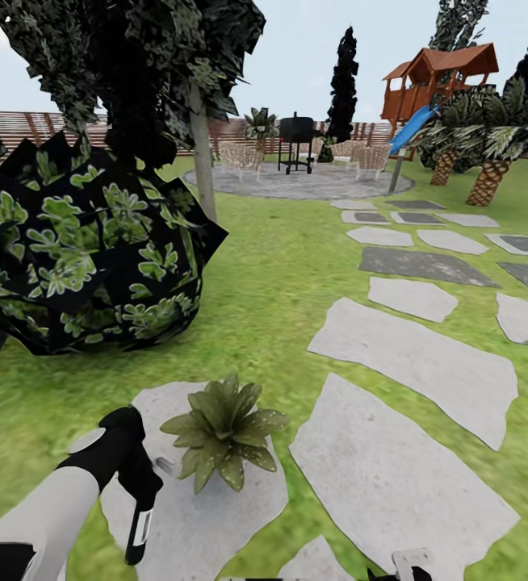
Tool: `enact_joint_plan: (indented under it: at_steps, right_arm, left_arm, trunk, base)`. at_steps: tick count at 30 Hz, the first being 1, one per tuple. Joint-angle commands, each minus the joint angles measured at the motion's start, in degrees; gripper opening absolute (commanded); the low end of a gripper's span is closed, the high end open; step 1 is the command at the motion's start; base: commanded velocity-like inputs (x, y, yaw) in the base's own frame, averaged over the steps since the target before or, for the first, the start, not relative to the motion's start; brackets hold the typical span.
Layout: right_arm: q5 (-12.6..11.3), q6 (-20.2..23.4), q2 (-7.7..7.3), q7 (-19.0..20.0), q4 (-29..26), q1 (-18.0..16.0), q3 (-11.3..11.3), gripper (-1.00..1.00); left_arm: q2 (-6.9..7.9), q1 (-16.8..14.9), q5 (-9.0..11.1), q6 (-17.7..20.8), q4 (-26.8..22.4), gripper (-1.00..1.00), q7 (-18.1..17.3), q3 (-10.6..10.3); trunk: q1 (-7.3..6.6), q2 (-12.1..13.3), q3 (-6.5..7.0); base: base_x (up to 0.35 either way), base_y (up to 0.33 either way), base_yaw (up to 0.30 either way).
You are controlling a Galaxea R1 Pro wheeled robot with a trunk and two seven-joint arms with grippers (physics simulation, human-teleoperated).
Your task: Pick up the pesticide atomizer in the garden and spray insectifuge to fully cover both potted plants in the garden.
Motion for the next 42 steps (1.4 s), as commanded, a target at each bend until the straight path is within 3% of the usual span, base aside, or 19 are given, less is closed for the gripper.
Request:
enact_joint_plan:
  at_steps: [1,6,11,21,33,42]
  right_arm:
    - [-0.55,-0.17,0.01,-0.10,0.04,-0.04,0.50,1.00]
    - [-0.55,-0.21,0.01,-0.10,0.04,-0.04,0.54,1.00]
    - [-0.50,-0.25,0.01,-0.11,0.04,-0.04,0.59,1.00]
    - [-0.53,-0.18,0.01,-0.11,0.04,-0.04,0.59,1.00]
    - [-0.52,-0.17,0.01,-0.12,0.04,-0.04,0.59,1.00]
    - [-0.53,-0.17,0.01,-0.10,0.04,-0.04,0.56,1.00]
  left_arm:
    - [0.04,0.52,-0.32,0.58,-0.33,-1.00,-0.51,-0.23]
    - [0.50,1.85,-0.43,0.52,-0.72,-1.00,-0.01,-0.49]
    - [0.78,2.03,-0.35,0.56,-0.12,-1.00,4.23,-0.17]
    - [0.37,2.06,-0.09,0.64,-0.83,-1.00,4.63,0.10]
    - [0.21,2.06,0.25,0.65,-0.69,-1.00,4.63,0.03]
    - [0.12,2.06,0.35,0.58,-0.74,-1.00,4.63,-0.07]
  trunk:
    - [-0.01,-0.02,-0.05]
    - [-0.01,-0.02,-0.05]
    - [-0.01,-0.02,-0.05]
    - [-0.01,-0.02,-0.05]
    - [-0.01,-0.02,-0.05]
    - [-0.01,-0.02,-0.05]
  base:
    - [0.019,0.014,-0.278]
    - [0.004,0.003,-0.114]
    - [0.000,0.000,-0.005]
    - [-0.068,0.166,-0.040]
    - [-0.100,0.273,-0.280]
    - [0.009,0.045,-0.287]
